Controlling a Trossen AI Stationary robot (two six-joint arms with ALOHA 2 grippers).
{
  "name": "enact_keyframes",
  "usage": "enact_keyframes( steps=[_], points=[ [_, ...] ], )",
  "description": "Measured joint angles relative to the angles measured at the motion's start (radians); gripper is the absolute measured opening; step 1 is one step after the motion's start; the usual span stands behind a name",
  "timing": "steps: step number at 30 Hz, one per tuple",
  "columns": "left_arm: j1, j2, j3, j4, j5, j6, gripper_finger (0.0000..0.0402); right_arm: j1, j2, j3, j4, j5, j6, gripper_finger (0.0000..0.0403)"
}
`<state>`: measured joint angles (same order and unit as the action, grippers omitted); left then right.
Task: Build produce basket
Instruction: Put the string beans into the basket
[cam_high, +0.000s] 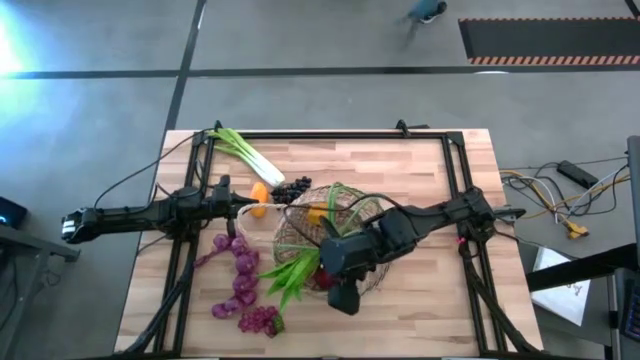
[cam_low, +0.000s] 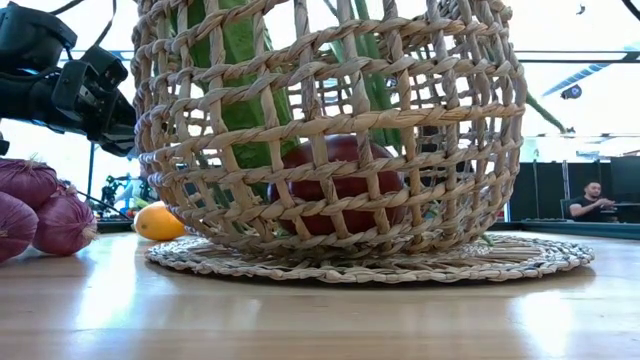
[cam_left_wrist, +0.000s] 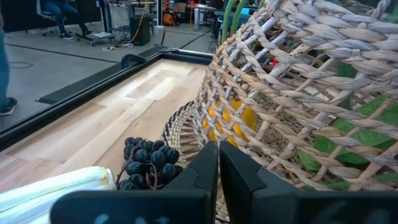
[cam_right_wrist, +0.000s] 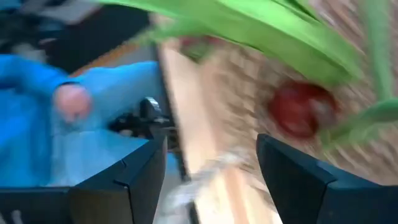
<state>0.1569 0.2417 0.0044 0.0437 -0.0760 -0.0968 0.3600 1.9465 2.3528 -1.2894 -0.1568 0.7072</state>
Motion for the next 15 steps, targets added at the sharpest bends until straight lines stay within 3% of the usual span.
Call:
enact_keyframes(
  steps=[3, 7, 9, 12, 15],
  points=[
    [0.0, 0.0, 0.0, 0.0, 0.0, 0.0, 0.0, 0.011, -0.015, 0.0, 0.108, -0.002, -0.103, 0.0235],
    [0.0, 0.0, 0.0, 0.0, 0.0, 0.0, 0.0, 0.025, -0.02, 0.0, 0.234, 0.169, -0.216, 0.0235],
    [0.0, 0.0, 0.0, 0.0, 0.0, 0.0, 0.0, 0.023, -0.02, 0.0, 0.266, 0.187, -0.21, 0.0235],
    [0.0, 0.0, 0.0, 0.0, 0.0, 0.0, 0.0, -0.005, -0.013, 0.0, 0.269, 0.074, -0.074, 0.0235],
    [0.0, 0.0, 0.0, 0.0, 0.0, 0.0, 0.0, -0.035, -0.003, 0.0, 0.137, -0.009, 0.091, 0.0235]
  ],
)
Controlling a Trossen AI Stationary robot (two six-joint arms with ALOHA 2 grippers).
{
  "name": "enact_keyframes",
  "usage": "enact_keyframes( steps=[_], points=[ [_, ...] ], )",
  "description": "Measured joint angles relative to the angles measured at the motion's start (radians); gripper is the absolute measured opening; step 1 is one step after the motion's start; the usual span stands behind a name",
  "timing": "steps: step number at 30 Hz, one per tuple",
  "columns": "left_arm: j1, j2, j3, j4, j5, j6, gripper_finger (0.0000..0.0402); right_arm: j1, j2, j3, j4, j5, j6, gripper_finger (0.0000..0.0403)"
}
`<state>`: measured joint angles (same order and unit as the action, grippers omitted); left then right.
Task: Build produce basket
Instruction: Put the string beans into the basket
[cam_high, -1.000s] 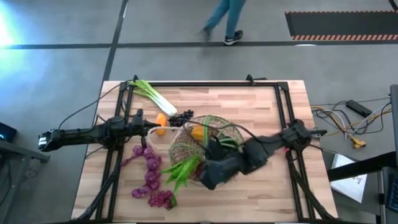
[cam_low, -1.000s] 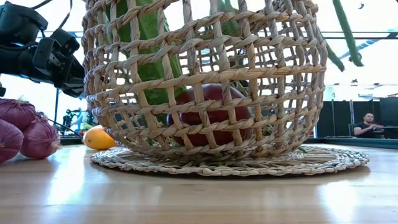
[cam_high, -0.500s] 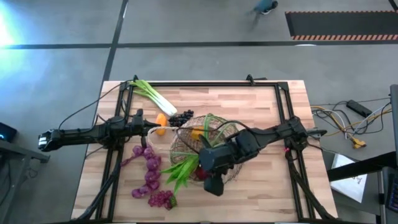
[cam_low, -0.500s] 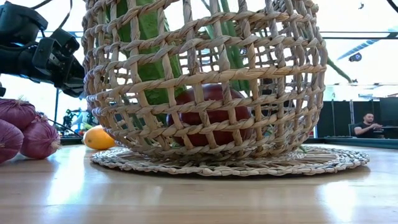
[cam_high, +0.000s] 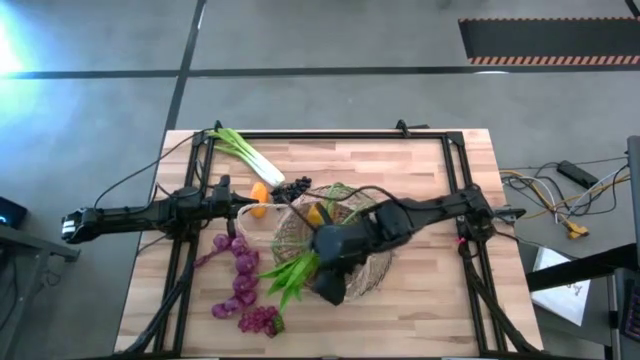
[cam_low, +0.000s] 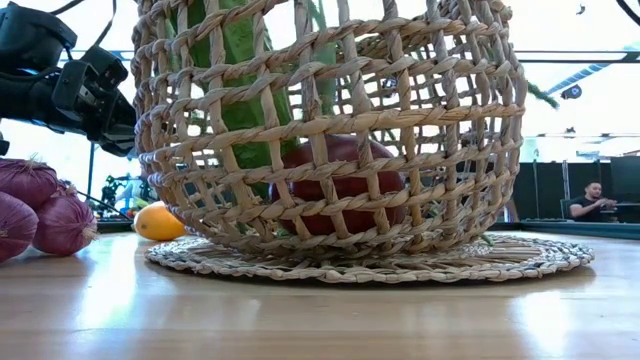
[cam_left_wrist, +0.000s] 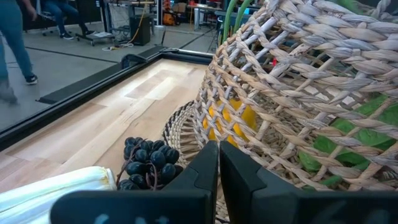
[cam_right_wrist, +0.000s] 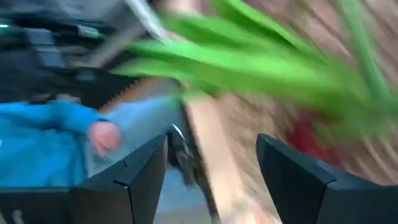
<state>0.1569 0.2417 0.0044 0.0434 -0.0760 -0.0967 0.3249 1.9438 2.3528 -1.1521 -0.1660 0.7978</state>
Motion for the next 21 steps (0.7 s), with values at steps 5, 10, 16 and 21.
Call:
enact_keyframes(
  steps=[5, 10, 16, 21],
  points=[
    [0.0, 0.0, 0.0, 0.0, 0.0, 0.0, 0.0, -0.023, 0.003, -0.001, -0.336, -0.068, 0.144, 0.0235],
    [0.0, 0.0, 0.0, 0.0, 0.0, 0.0, 0.0, -0.021, -0.002, -0.004, -0.385, -0.145, 0.205, 0.0235],
    [0.0, 0.0, 0.0, 0.0, 0.0, 0.0, 0.0, -0.016, -0.009, 0.003, -0.234, -0.134, 0.15, 0.0235],
    [0.0, 0.0, 0.0, 0.0, 0.0, 0.0, 0.0, -0.018, -0.009, 0.002, -0.058, -0.206, 0.103, 0.0235]
  ],
)
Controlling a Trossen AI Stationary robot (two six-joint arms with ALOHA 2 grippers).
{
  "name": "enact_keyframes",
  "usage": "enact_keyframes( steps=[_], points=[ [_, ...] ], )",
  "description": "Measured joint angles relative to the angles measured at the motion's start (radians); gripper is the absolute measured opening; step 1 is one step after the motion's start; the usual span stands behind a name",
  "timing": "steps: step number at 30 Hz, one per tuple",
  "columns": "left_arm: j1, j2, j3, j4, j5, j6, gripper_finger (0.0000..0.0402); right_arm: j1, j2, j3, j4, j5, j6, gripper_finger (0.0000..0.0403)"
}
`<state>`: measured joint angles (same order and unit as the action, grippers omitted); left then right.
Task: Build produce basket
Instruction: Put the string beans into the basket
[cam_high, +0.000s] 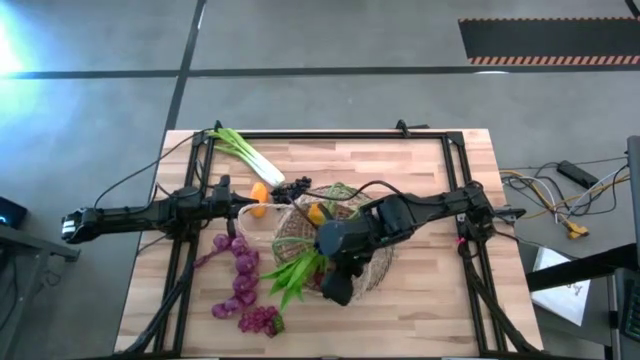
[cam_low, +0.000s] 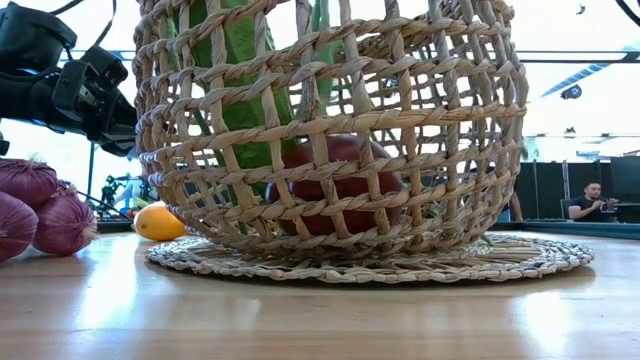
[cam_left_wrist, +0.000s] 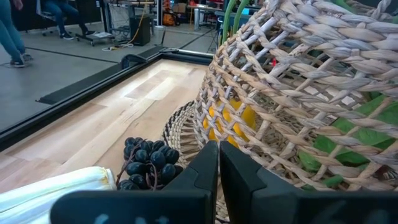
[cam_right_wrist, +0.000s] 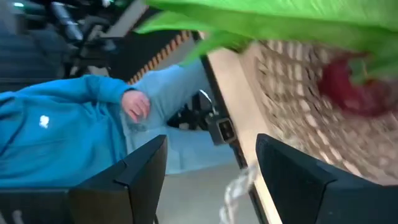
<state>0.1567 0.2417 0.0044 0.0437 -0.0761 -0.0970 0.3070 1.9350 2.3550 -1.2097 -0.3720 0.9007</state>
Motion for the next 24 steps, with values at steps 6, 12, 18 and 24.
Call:
enact_keyframes(
  steps=[6, 12, 18, 24],
  points=[
    [0.0, 0.0, 0.0, 0.0, 0.0, 0.0, 0.0, 0.022, 0.007, -0.008, 0.138, 0.126, -0.135, 0.0235],
    [0.0, -0.001, 0.0, 0.0, 0.0, 0.0, 0.0, 0.036, 0.05, -0.018, 0.309, 0.139, -0.277, 0.0245],
    [0.0, 0.002, 0.0, 0.0, 0.0, 0.0, 0.0, 0.035, 0.107, -0.029, 0.247, 0.063, -0.186, 0.0292],
    [0.0, 0.0, 0.0, 0.001, 0.0, 0.0, 0.0, 0.036, 0.132, -0.03, 0.259, -0.052, -0.111, 0.0344]
  ],
)
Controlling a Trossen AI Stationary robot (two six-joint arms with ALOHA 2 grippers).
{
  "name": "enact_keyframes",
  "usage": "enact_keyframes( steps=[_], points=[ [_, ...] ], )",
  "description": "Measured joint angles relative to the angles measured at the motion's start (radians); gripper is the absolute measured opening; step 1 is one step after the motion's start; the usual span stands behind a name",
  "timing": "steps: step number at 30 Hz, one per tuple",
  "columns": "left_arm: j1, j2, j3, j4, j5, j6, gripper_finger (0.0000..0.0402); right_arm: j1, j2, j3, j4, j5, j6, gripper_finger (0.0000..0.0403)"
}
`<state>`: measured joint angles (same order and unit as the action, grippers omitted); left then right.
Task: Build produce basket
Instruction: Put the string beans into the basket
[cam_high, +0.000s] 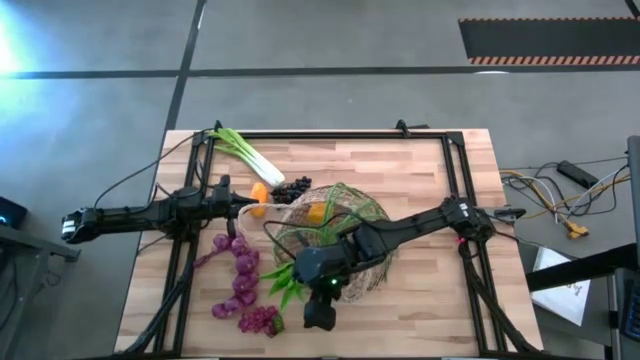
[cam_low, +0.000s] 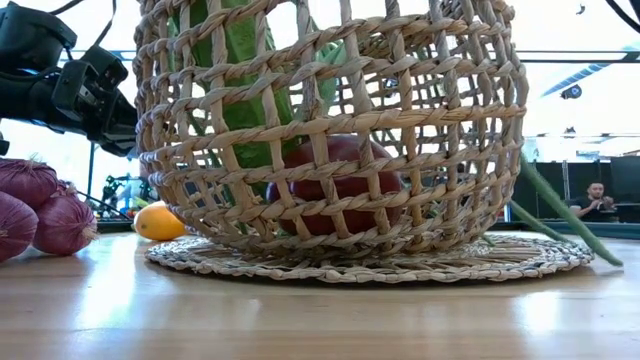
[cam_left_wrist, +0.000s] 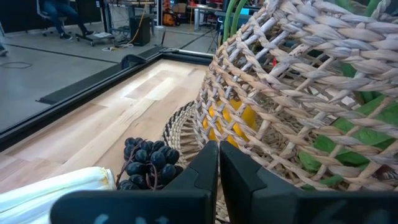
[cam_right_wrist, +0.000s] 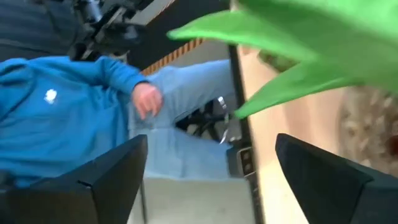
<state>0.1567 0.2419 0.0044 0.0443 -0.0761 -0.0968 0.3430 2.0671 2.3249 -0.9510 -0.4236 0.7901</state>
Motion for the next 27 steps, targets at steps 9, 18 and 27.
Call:
enact_keyframes(
  steps=[9, 18, 27],
  points=[
    [0.0, 0.0, 0.0, -0.001, 0.0, 0.0, 0.0, 0.035, -0.026, 0.001, 0.141, -0.002, -0.144, 0.0364],
    [0.0, -0.002, 0.0, -0.001, 0.0, 0.0, 0.0, 0.119, -0.097, 0.005, -0.025, 0.5, -0.28, 0.0364],
    [0.0, 0.0, 0.0, -0.001, 0.0, 0.0, 0.0, 0.265, -0.158, 0.015, -0.358, 1.043, 0.014, 0.0364]
  ],
)
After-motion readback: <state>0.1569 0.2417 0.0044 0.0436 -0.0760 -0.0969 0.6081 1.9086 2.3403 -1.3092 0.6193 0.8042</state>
